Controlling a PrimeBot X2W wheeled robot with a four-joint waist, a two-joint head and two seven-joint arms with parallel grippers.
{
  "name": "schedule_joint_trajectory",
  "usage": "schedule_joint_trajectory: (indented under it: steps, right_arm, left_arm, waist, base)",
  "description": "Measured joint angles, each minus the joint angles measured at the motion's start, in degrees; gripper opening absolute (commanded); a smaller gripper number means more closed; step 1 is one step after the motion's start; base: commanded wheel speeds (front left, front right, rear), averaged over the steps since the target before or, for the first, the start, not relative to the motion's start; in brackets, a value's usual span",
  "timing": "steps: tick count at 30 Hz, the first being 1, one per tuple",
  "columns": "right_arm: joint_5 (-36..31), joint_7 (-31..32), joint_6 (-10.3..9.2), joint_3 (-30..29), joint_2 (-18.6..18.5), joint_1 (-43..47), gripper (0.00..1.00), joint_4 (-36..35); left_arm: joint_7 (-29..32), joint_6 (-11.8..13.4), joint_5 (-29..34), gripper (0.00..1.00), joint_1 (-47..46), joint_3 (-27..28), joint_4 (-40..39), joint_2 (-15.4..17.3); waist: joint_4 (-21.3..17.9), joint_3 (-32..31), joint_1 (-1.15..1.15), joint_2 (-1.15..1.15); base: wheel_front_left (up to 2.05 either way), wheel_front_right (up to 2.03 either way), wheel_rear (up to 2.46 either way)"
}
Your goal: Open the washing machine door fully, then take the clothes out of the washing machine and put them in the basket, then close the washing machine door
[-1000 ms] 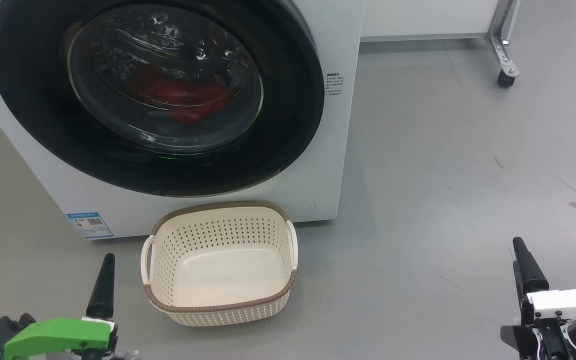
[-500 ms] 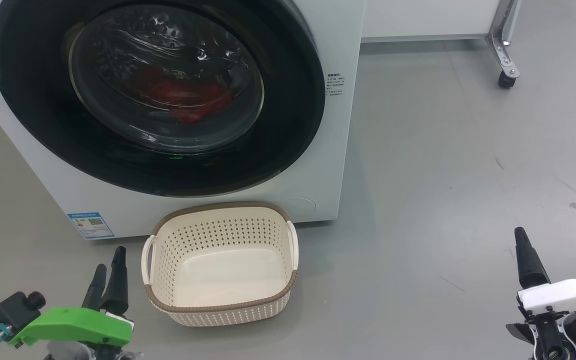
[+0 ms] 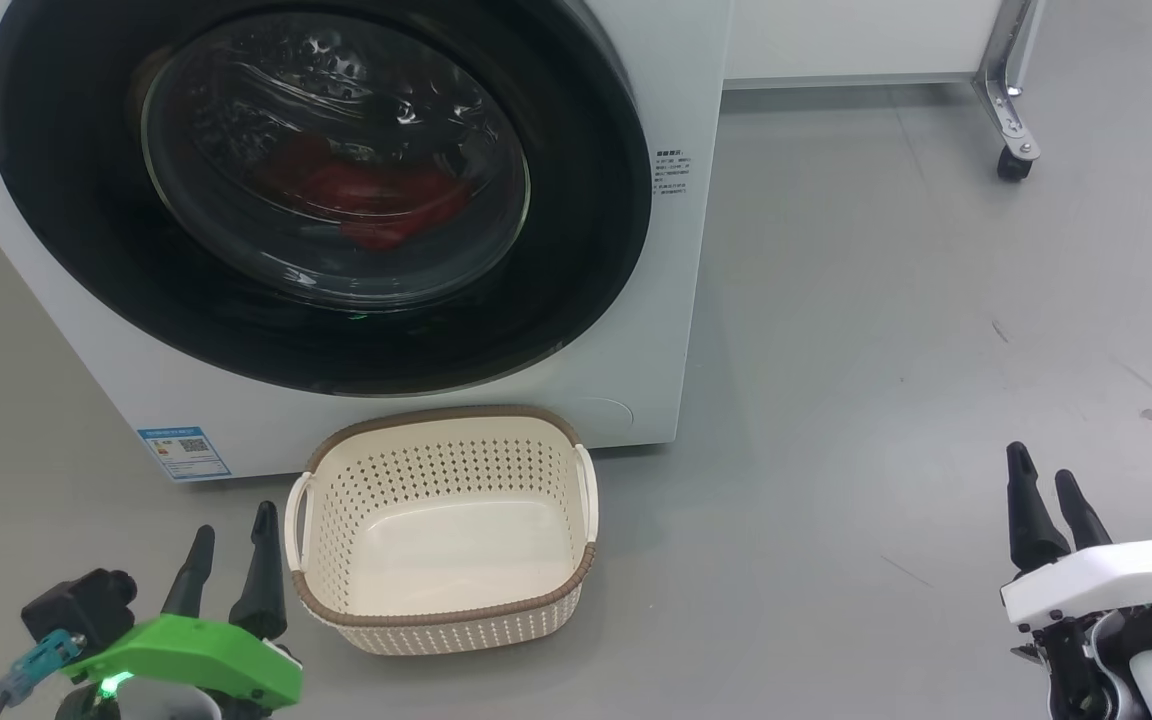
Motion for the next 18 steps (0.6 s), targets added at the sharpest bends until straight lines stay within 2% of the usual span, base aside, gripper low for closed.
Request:
schedule_joint_trajectory:
  steps: [10, 18]
  right_arm:
    - [-9.0, -2.1, -2.50, 3.7, -1.3, -0.5, 1.00, 0.0]
    - [-14.6, -3.6, -3.70, 6.3, -1.8, -0.7, 1.00, 0.0]
  left_arm:
    - [-1.9, 2.4, 8.9, 1.00, -0.1, -2.4, -0.3, 0.4]
    - [-3.5, 3.5, 14.6, 1.00, -0.1, -3.6, -0.3, 0.5]
  waist:
    - [0.1, 0.0, 0.00, 0.00]
    - [0.0, 0.0, 0.00, 0.00]
  base:
    - [0.00, 0.00, 0.00]
    - [0.00, 0.00, 0.00]
